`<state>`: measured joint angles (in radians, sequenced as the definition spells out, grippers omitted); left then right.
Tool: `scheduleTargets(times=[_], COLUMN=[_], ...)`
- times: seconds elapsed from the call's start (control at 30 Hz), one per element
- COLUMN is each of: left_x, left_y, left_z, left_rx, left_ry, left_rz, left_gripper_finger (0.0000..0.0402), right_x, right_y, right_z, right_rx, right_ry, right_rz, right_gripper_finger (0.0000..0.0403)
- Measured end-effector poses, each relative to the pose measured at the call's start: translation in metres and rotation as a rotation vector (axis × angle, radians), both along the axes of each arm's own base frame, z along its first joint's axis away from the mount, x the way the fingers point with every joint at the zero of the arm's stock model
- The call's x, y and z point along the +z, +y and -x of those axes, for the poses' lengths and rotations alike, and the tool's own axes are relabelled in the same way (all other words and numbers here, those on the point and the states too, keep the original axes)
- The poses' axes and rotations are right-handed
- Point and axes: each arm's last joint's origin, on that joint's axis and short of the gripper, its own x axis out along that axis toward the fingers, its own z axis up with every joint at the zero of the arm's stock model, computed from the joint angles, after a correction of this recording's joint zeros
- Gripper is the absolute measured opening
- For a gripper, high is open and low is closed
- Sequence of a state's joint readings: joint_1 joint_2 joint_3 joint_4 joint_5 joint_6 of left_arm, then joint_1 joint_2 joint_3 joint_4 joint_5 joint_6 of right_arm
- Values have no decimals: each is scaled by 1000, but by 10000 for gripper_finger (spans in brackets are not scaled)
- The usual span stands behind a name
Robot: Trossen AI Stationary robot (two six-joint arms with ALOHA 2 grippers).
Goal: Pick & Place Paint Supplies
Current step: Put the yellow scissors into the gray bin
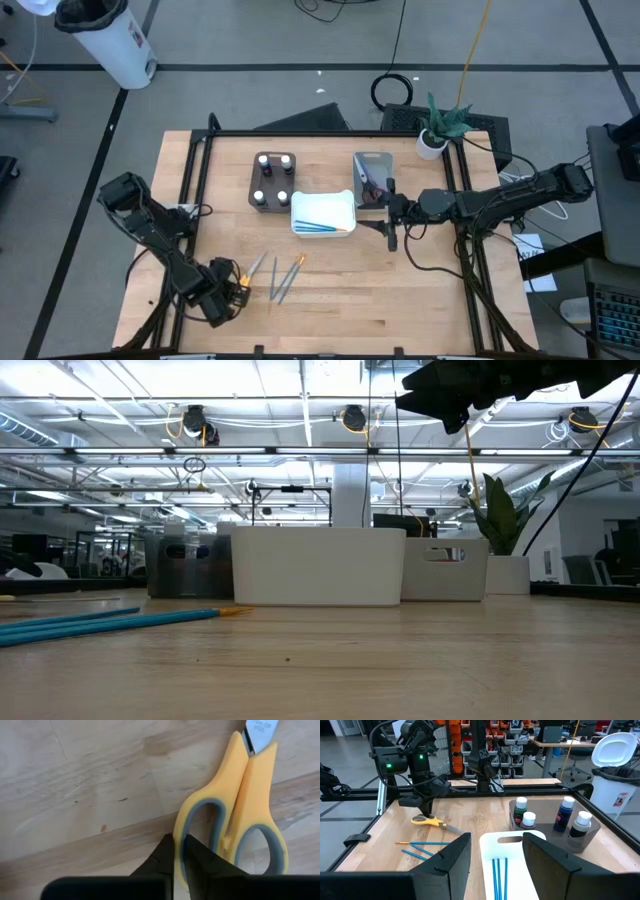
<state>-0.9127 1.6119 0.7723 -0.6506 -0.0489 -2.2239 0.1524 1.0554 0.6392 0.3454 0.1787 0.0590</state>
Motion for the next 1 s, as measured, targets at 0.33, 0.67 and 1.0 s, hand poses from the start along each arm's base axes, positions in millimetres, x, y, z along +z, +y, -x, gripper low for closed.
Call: scheduleTargets(times=[0.33, 0.67, 1.0], left_x=[16, 74, 102], left_y=[-4, -27, -2], left_z=[10, -10, -68], left_rx=[-39, -133, -188], left_ry=[-136, -577, -849], left_rz=[-99, -241, -673], left_gripper_finger=[14, 14, 14], right_x=[-3, -2, -5], right_y=[0, 0, 1], right_z=[1, 0, -3], right_rx=[-2, 2, 4], right_ry=[33, 20, 24], right_rz=[-2, 25, 27], right_gripper_finger=[169, 169, 169])
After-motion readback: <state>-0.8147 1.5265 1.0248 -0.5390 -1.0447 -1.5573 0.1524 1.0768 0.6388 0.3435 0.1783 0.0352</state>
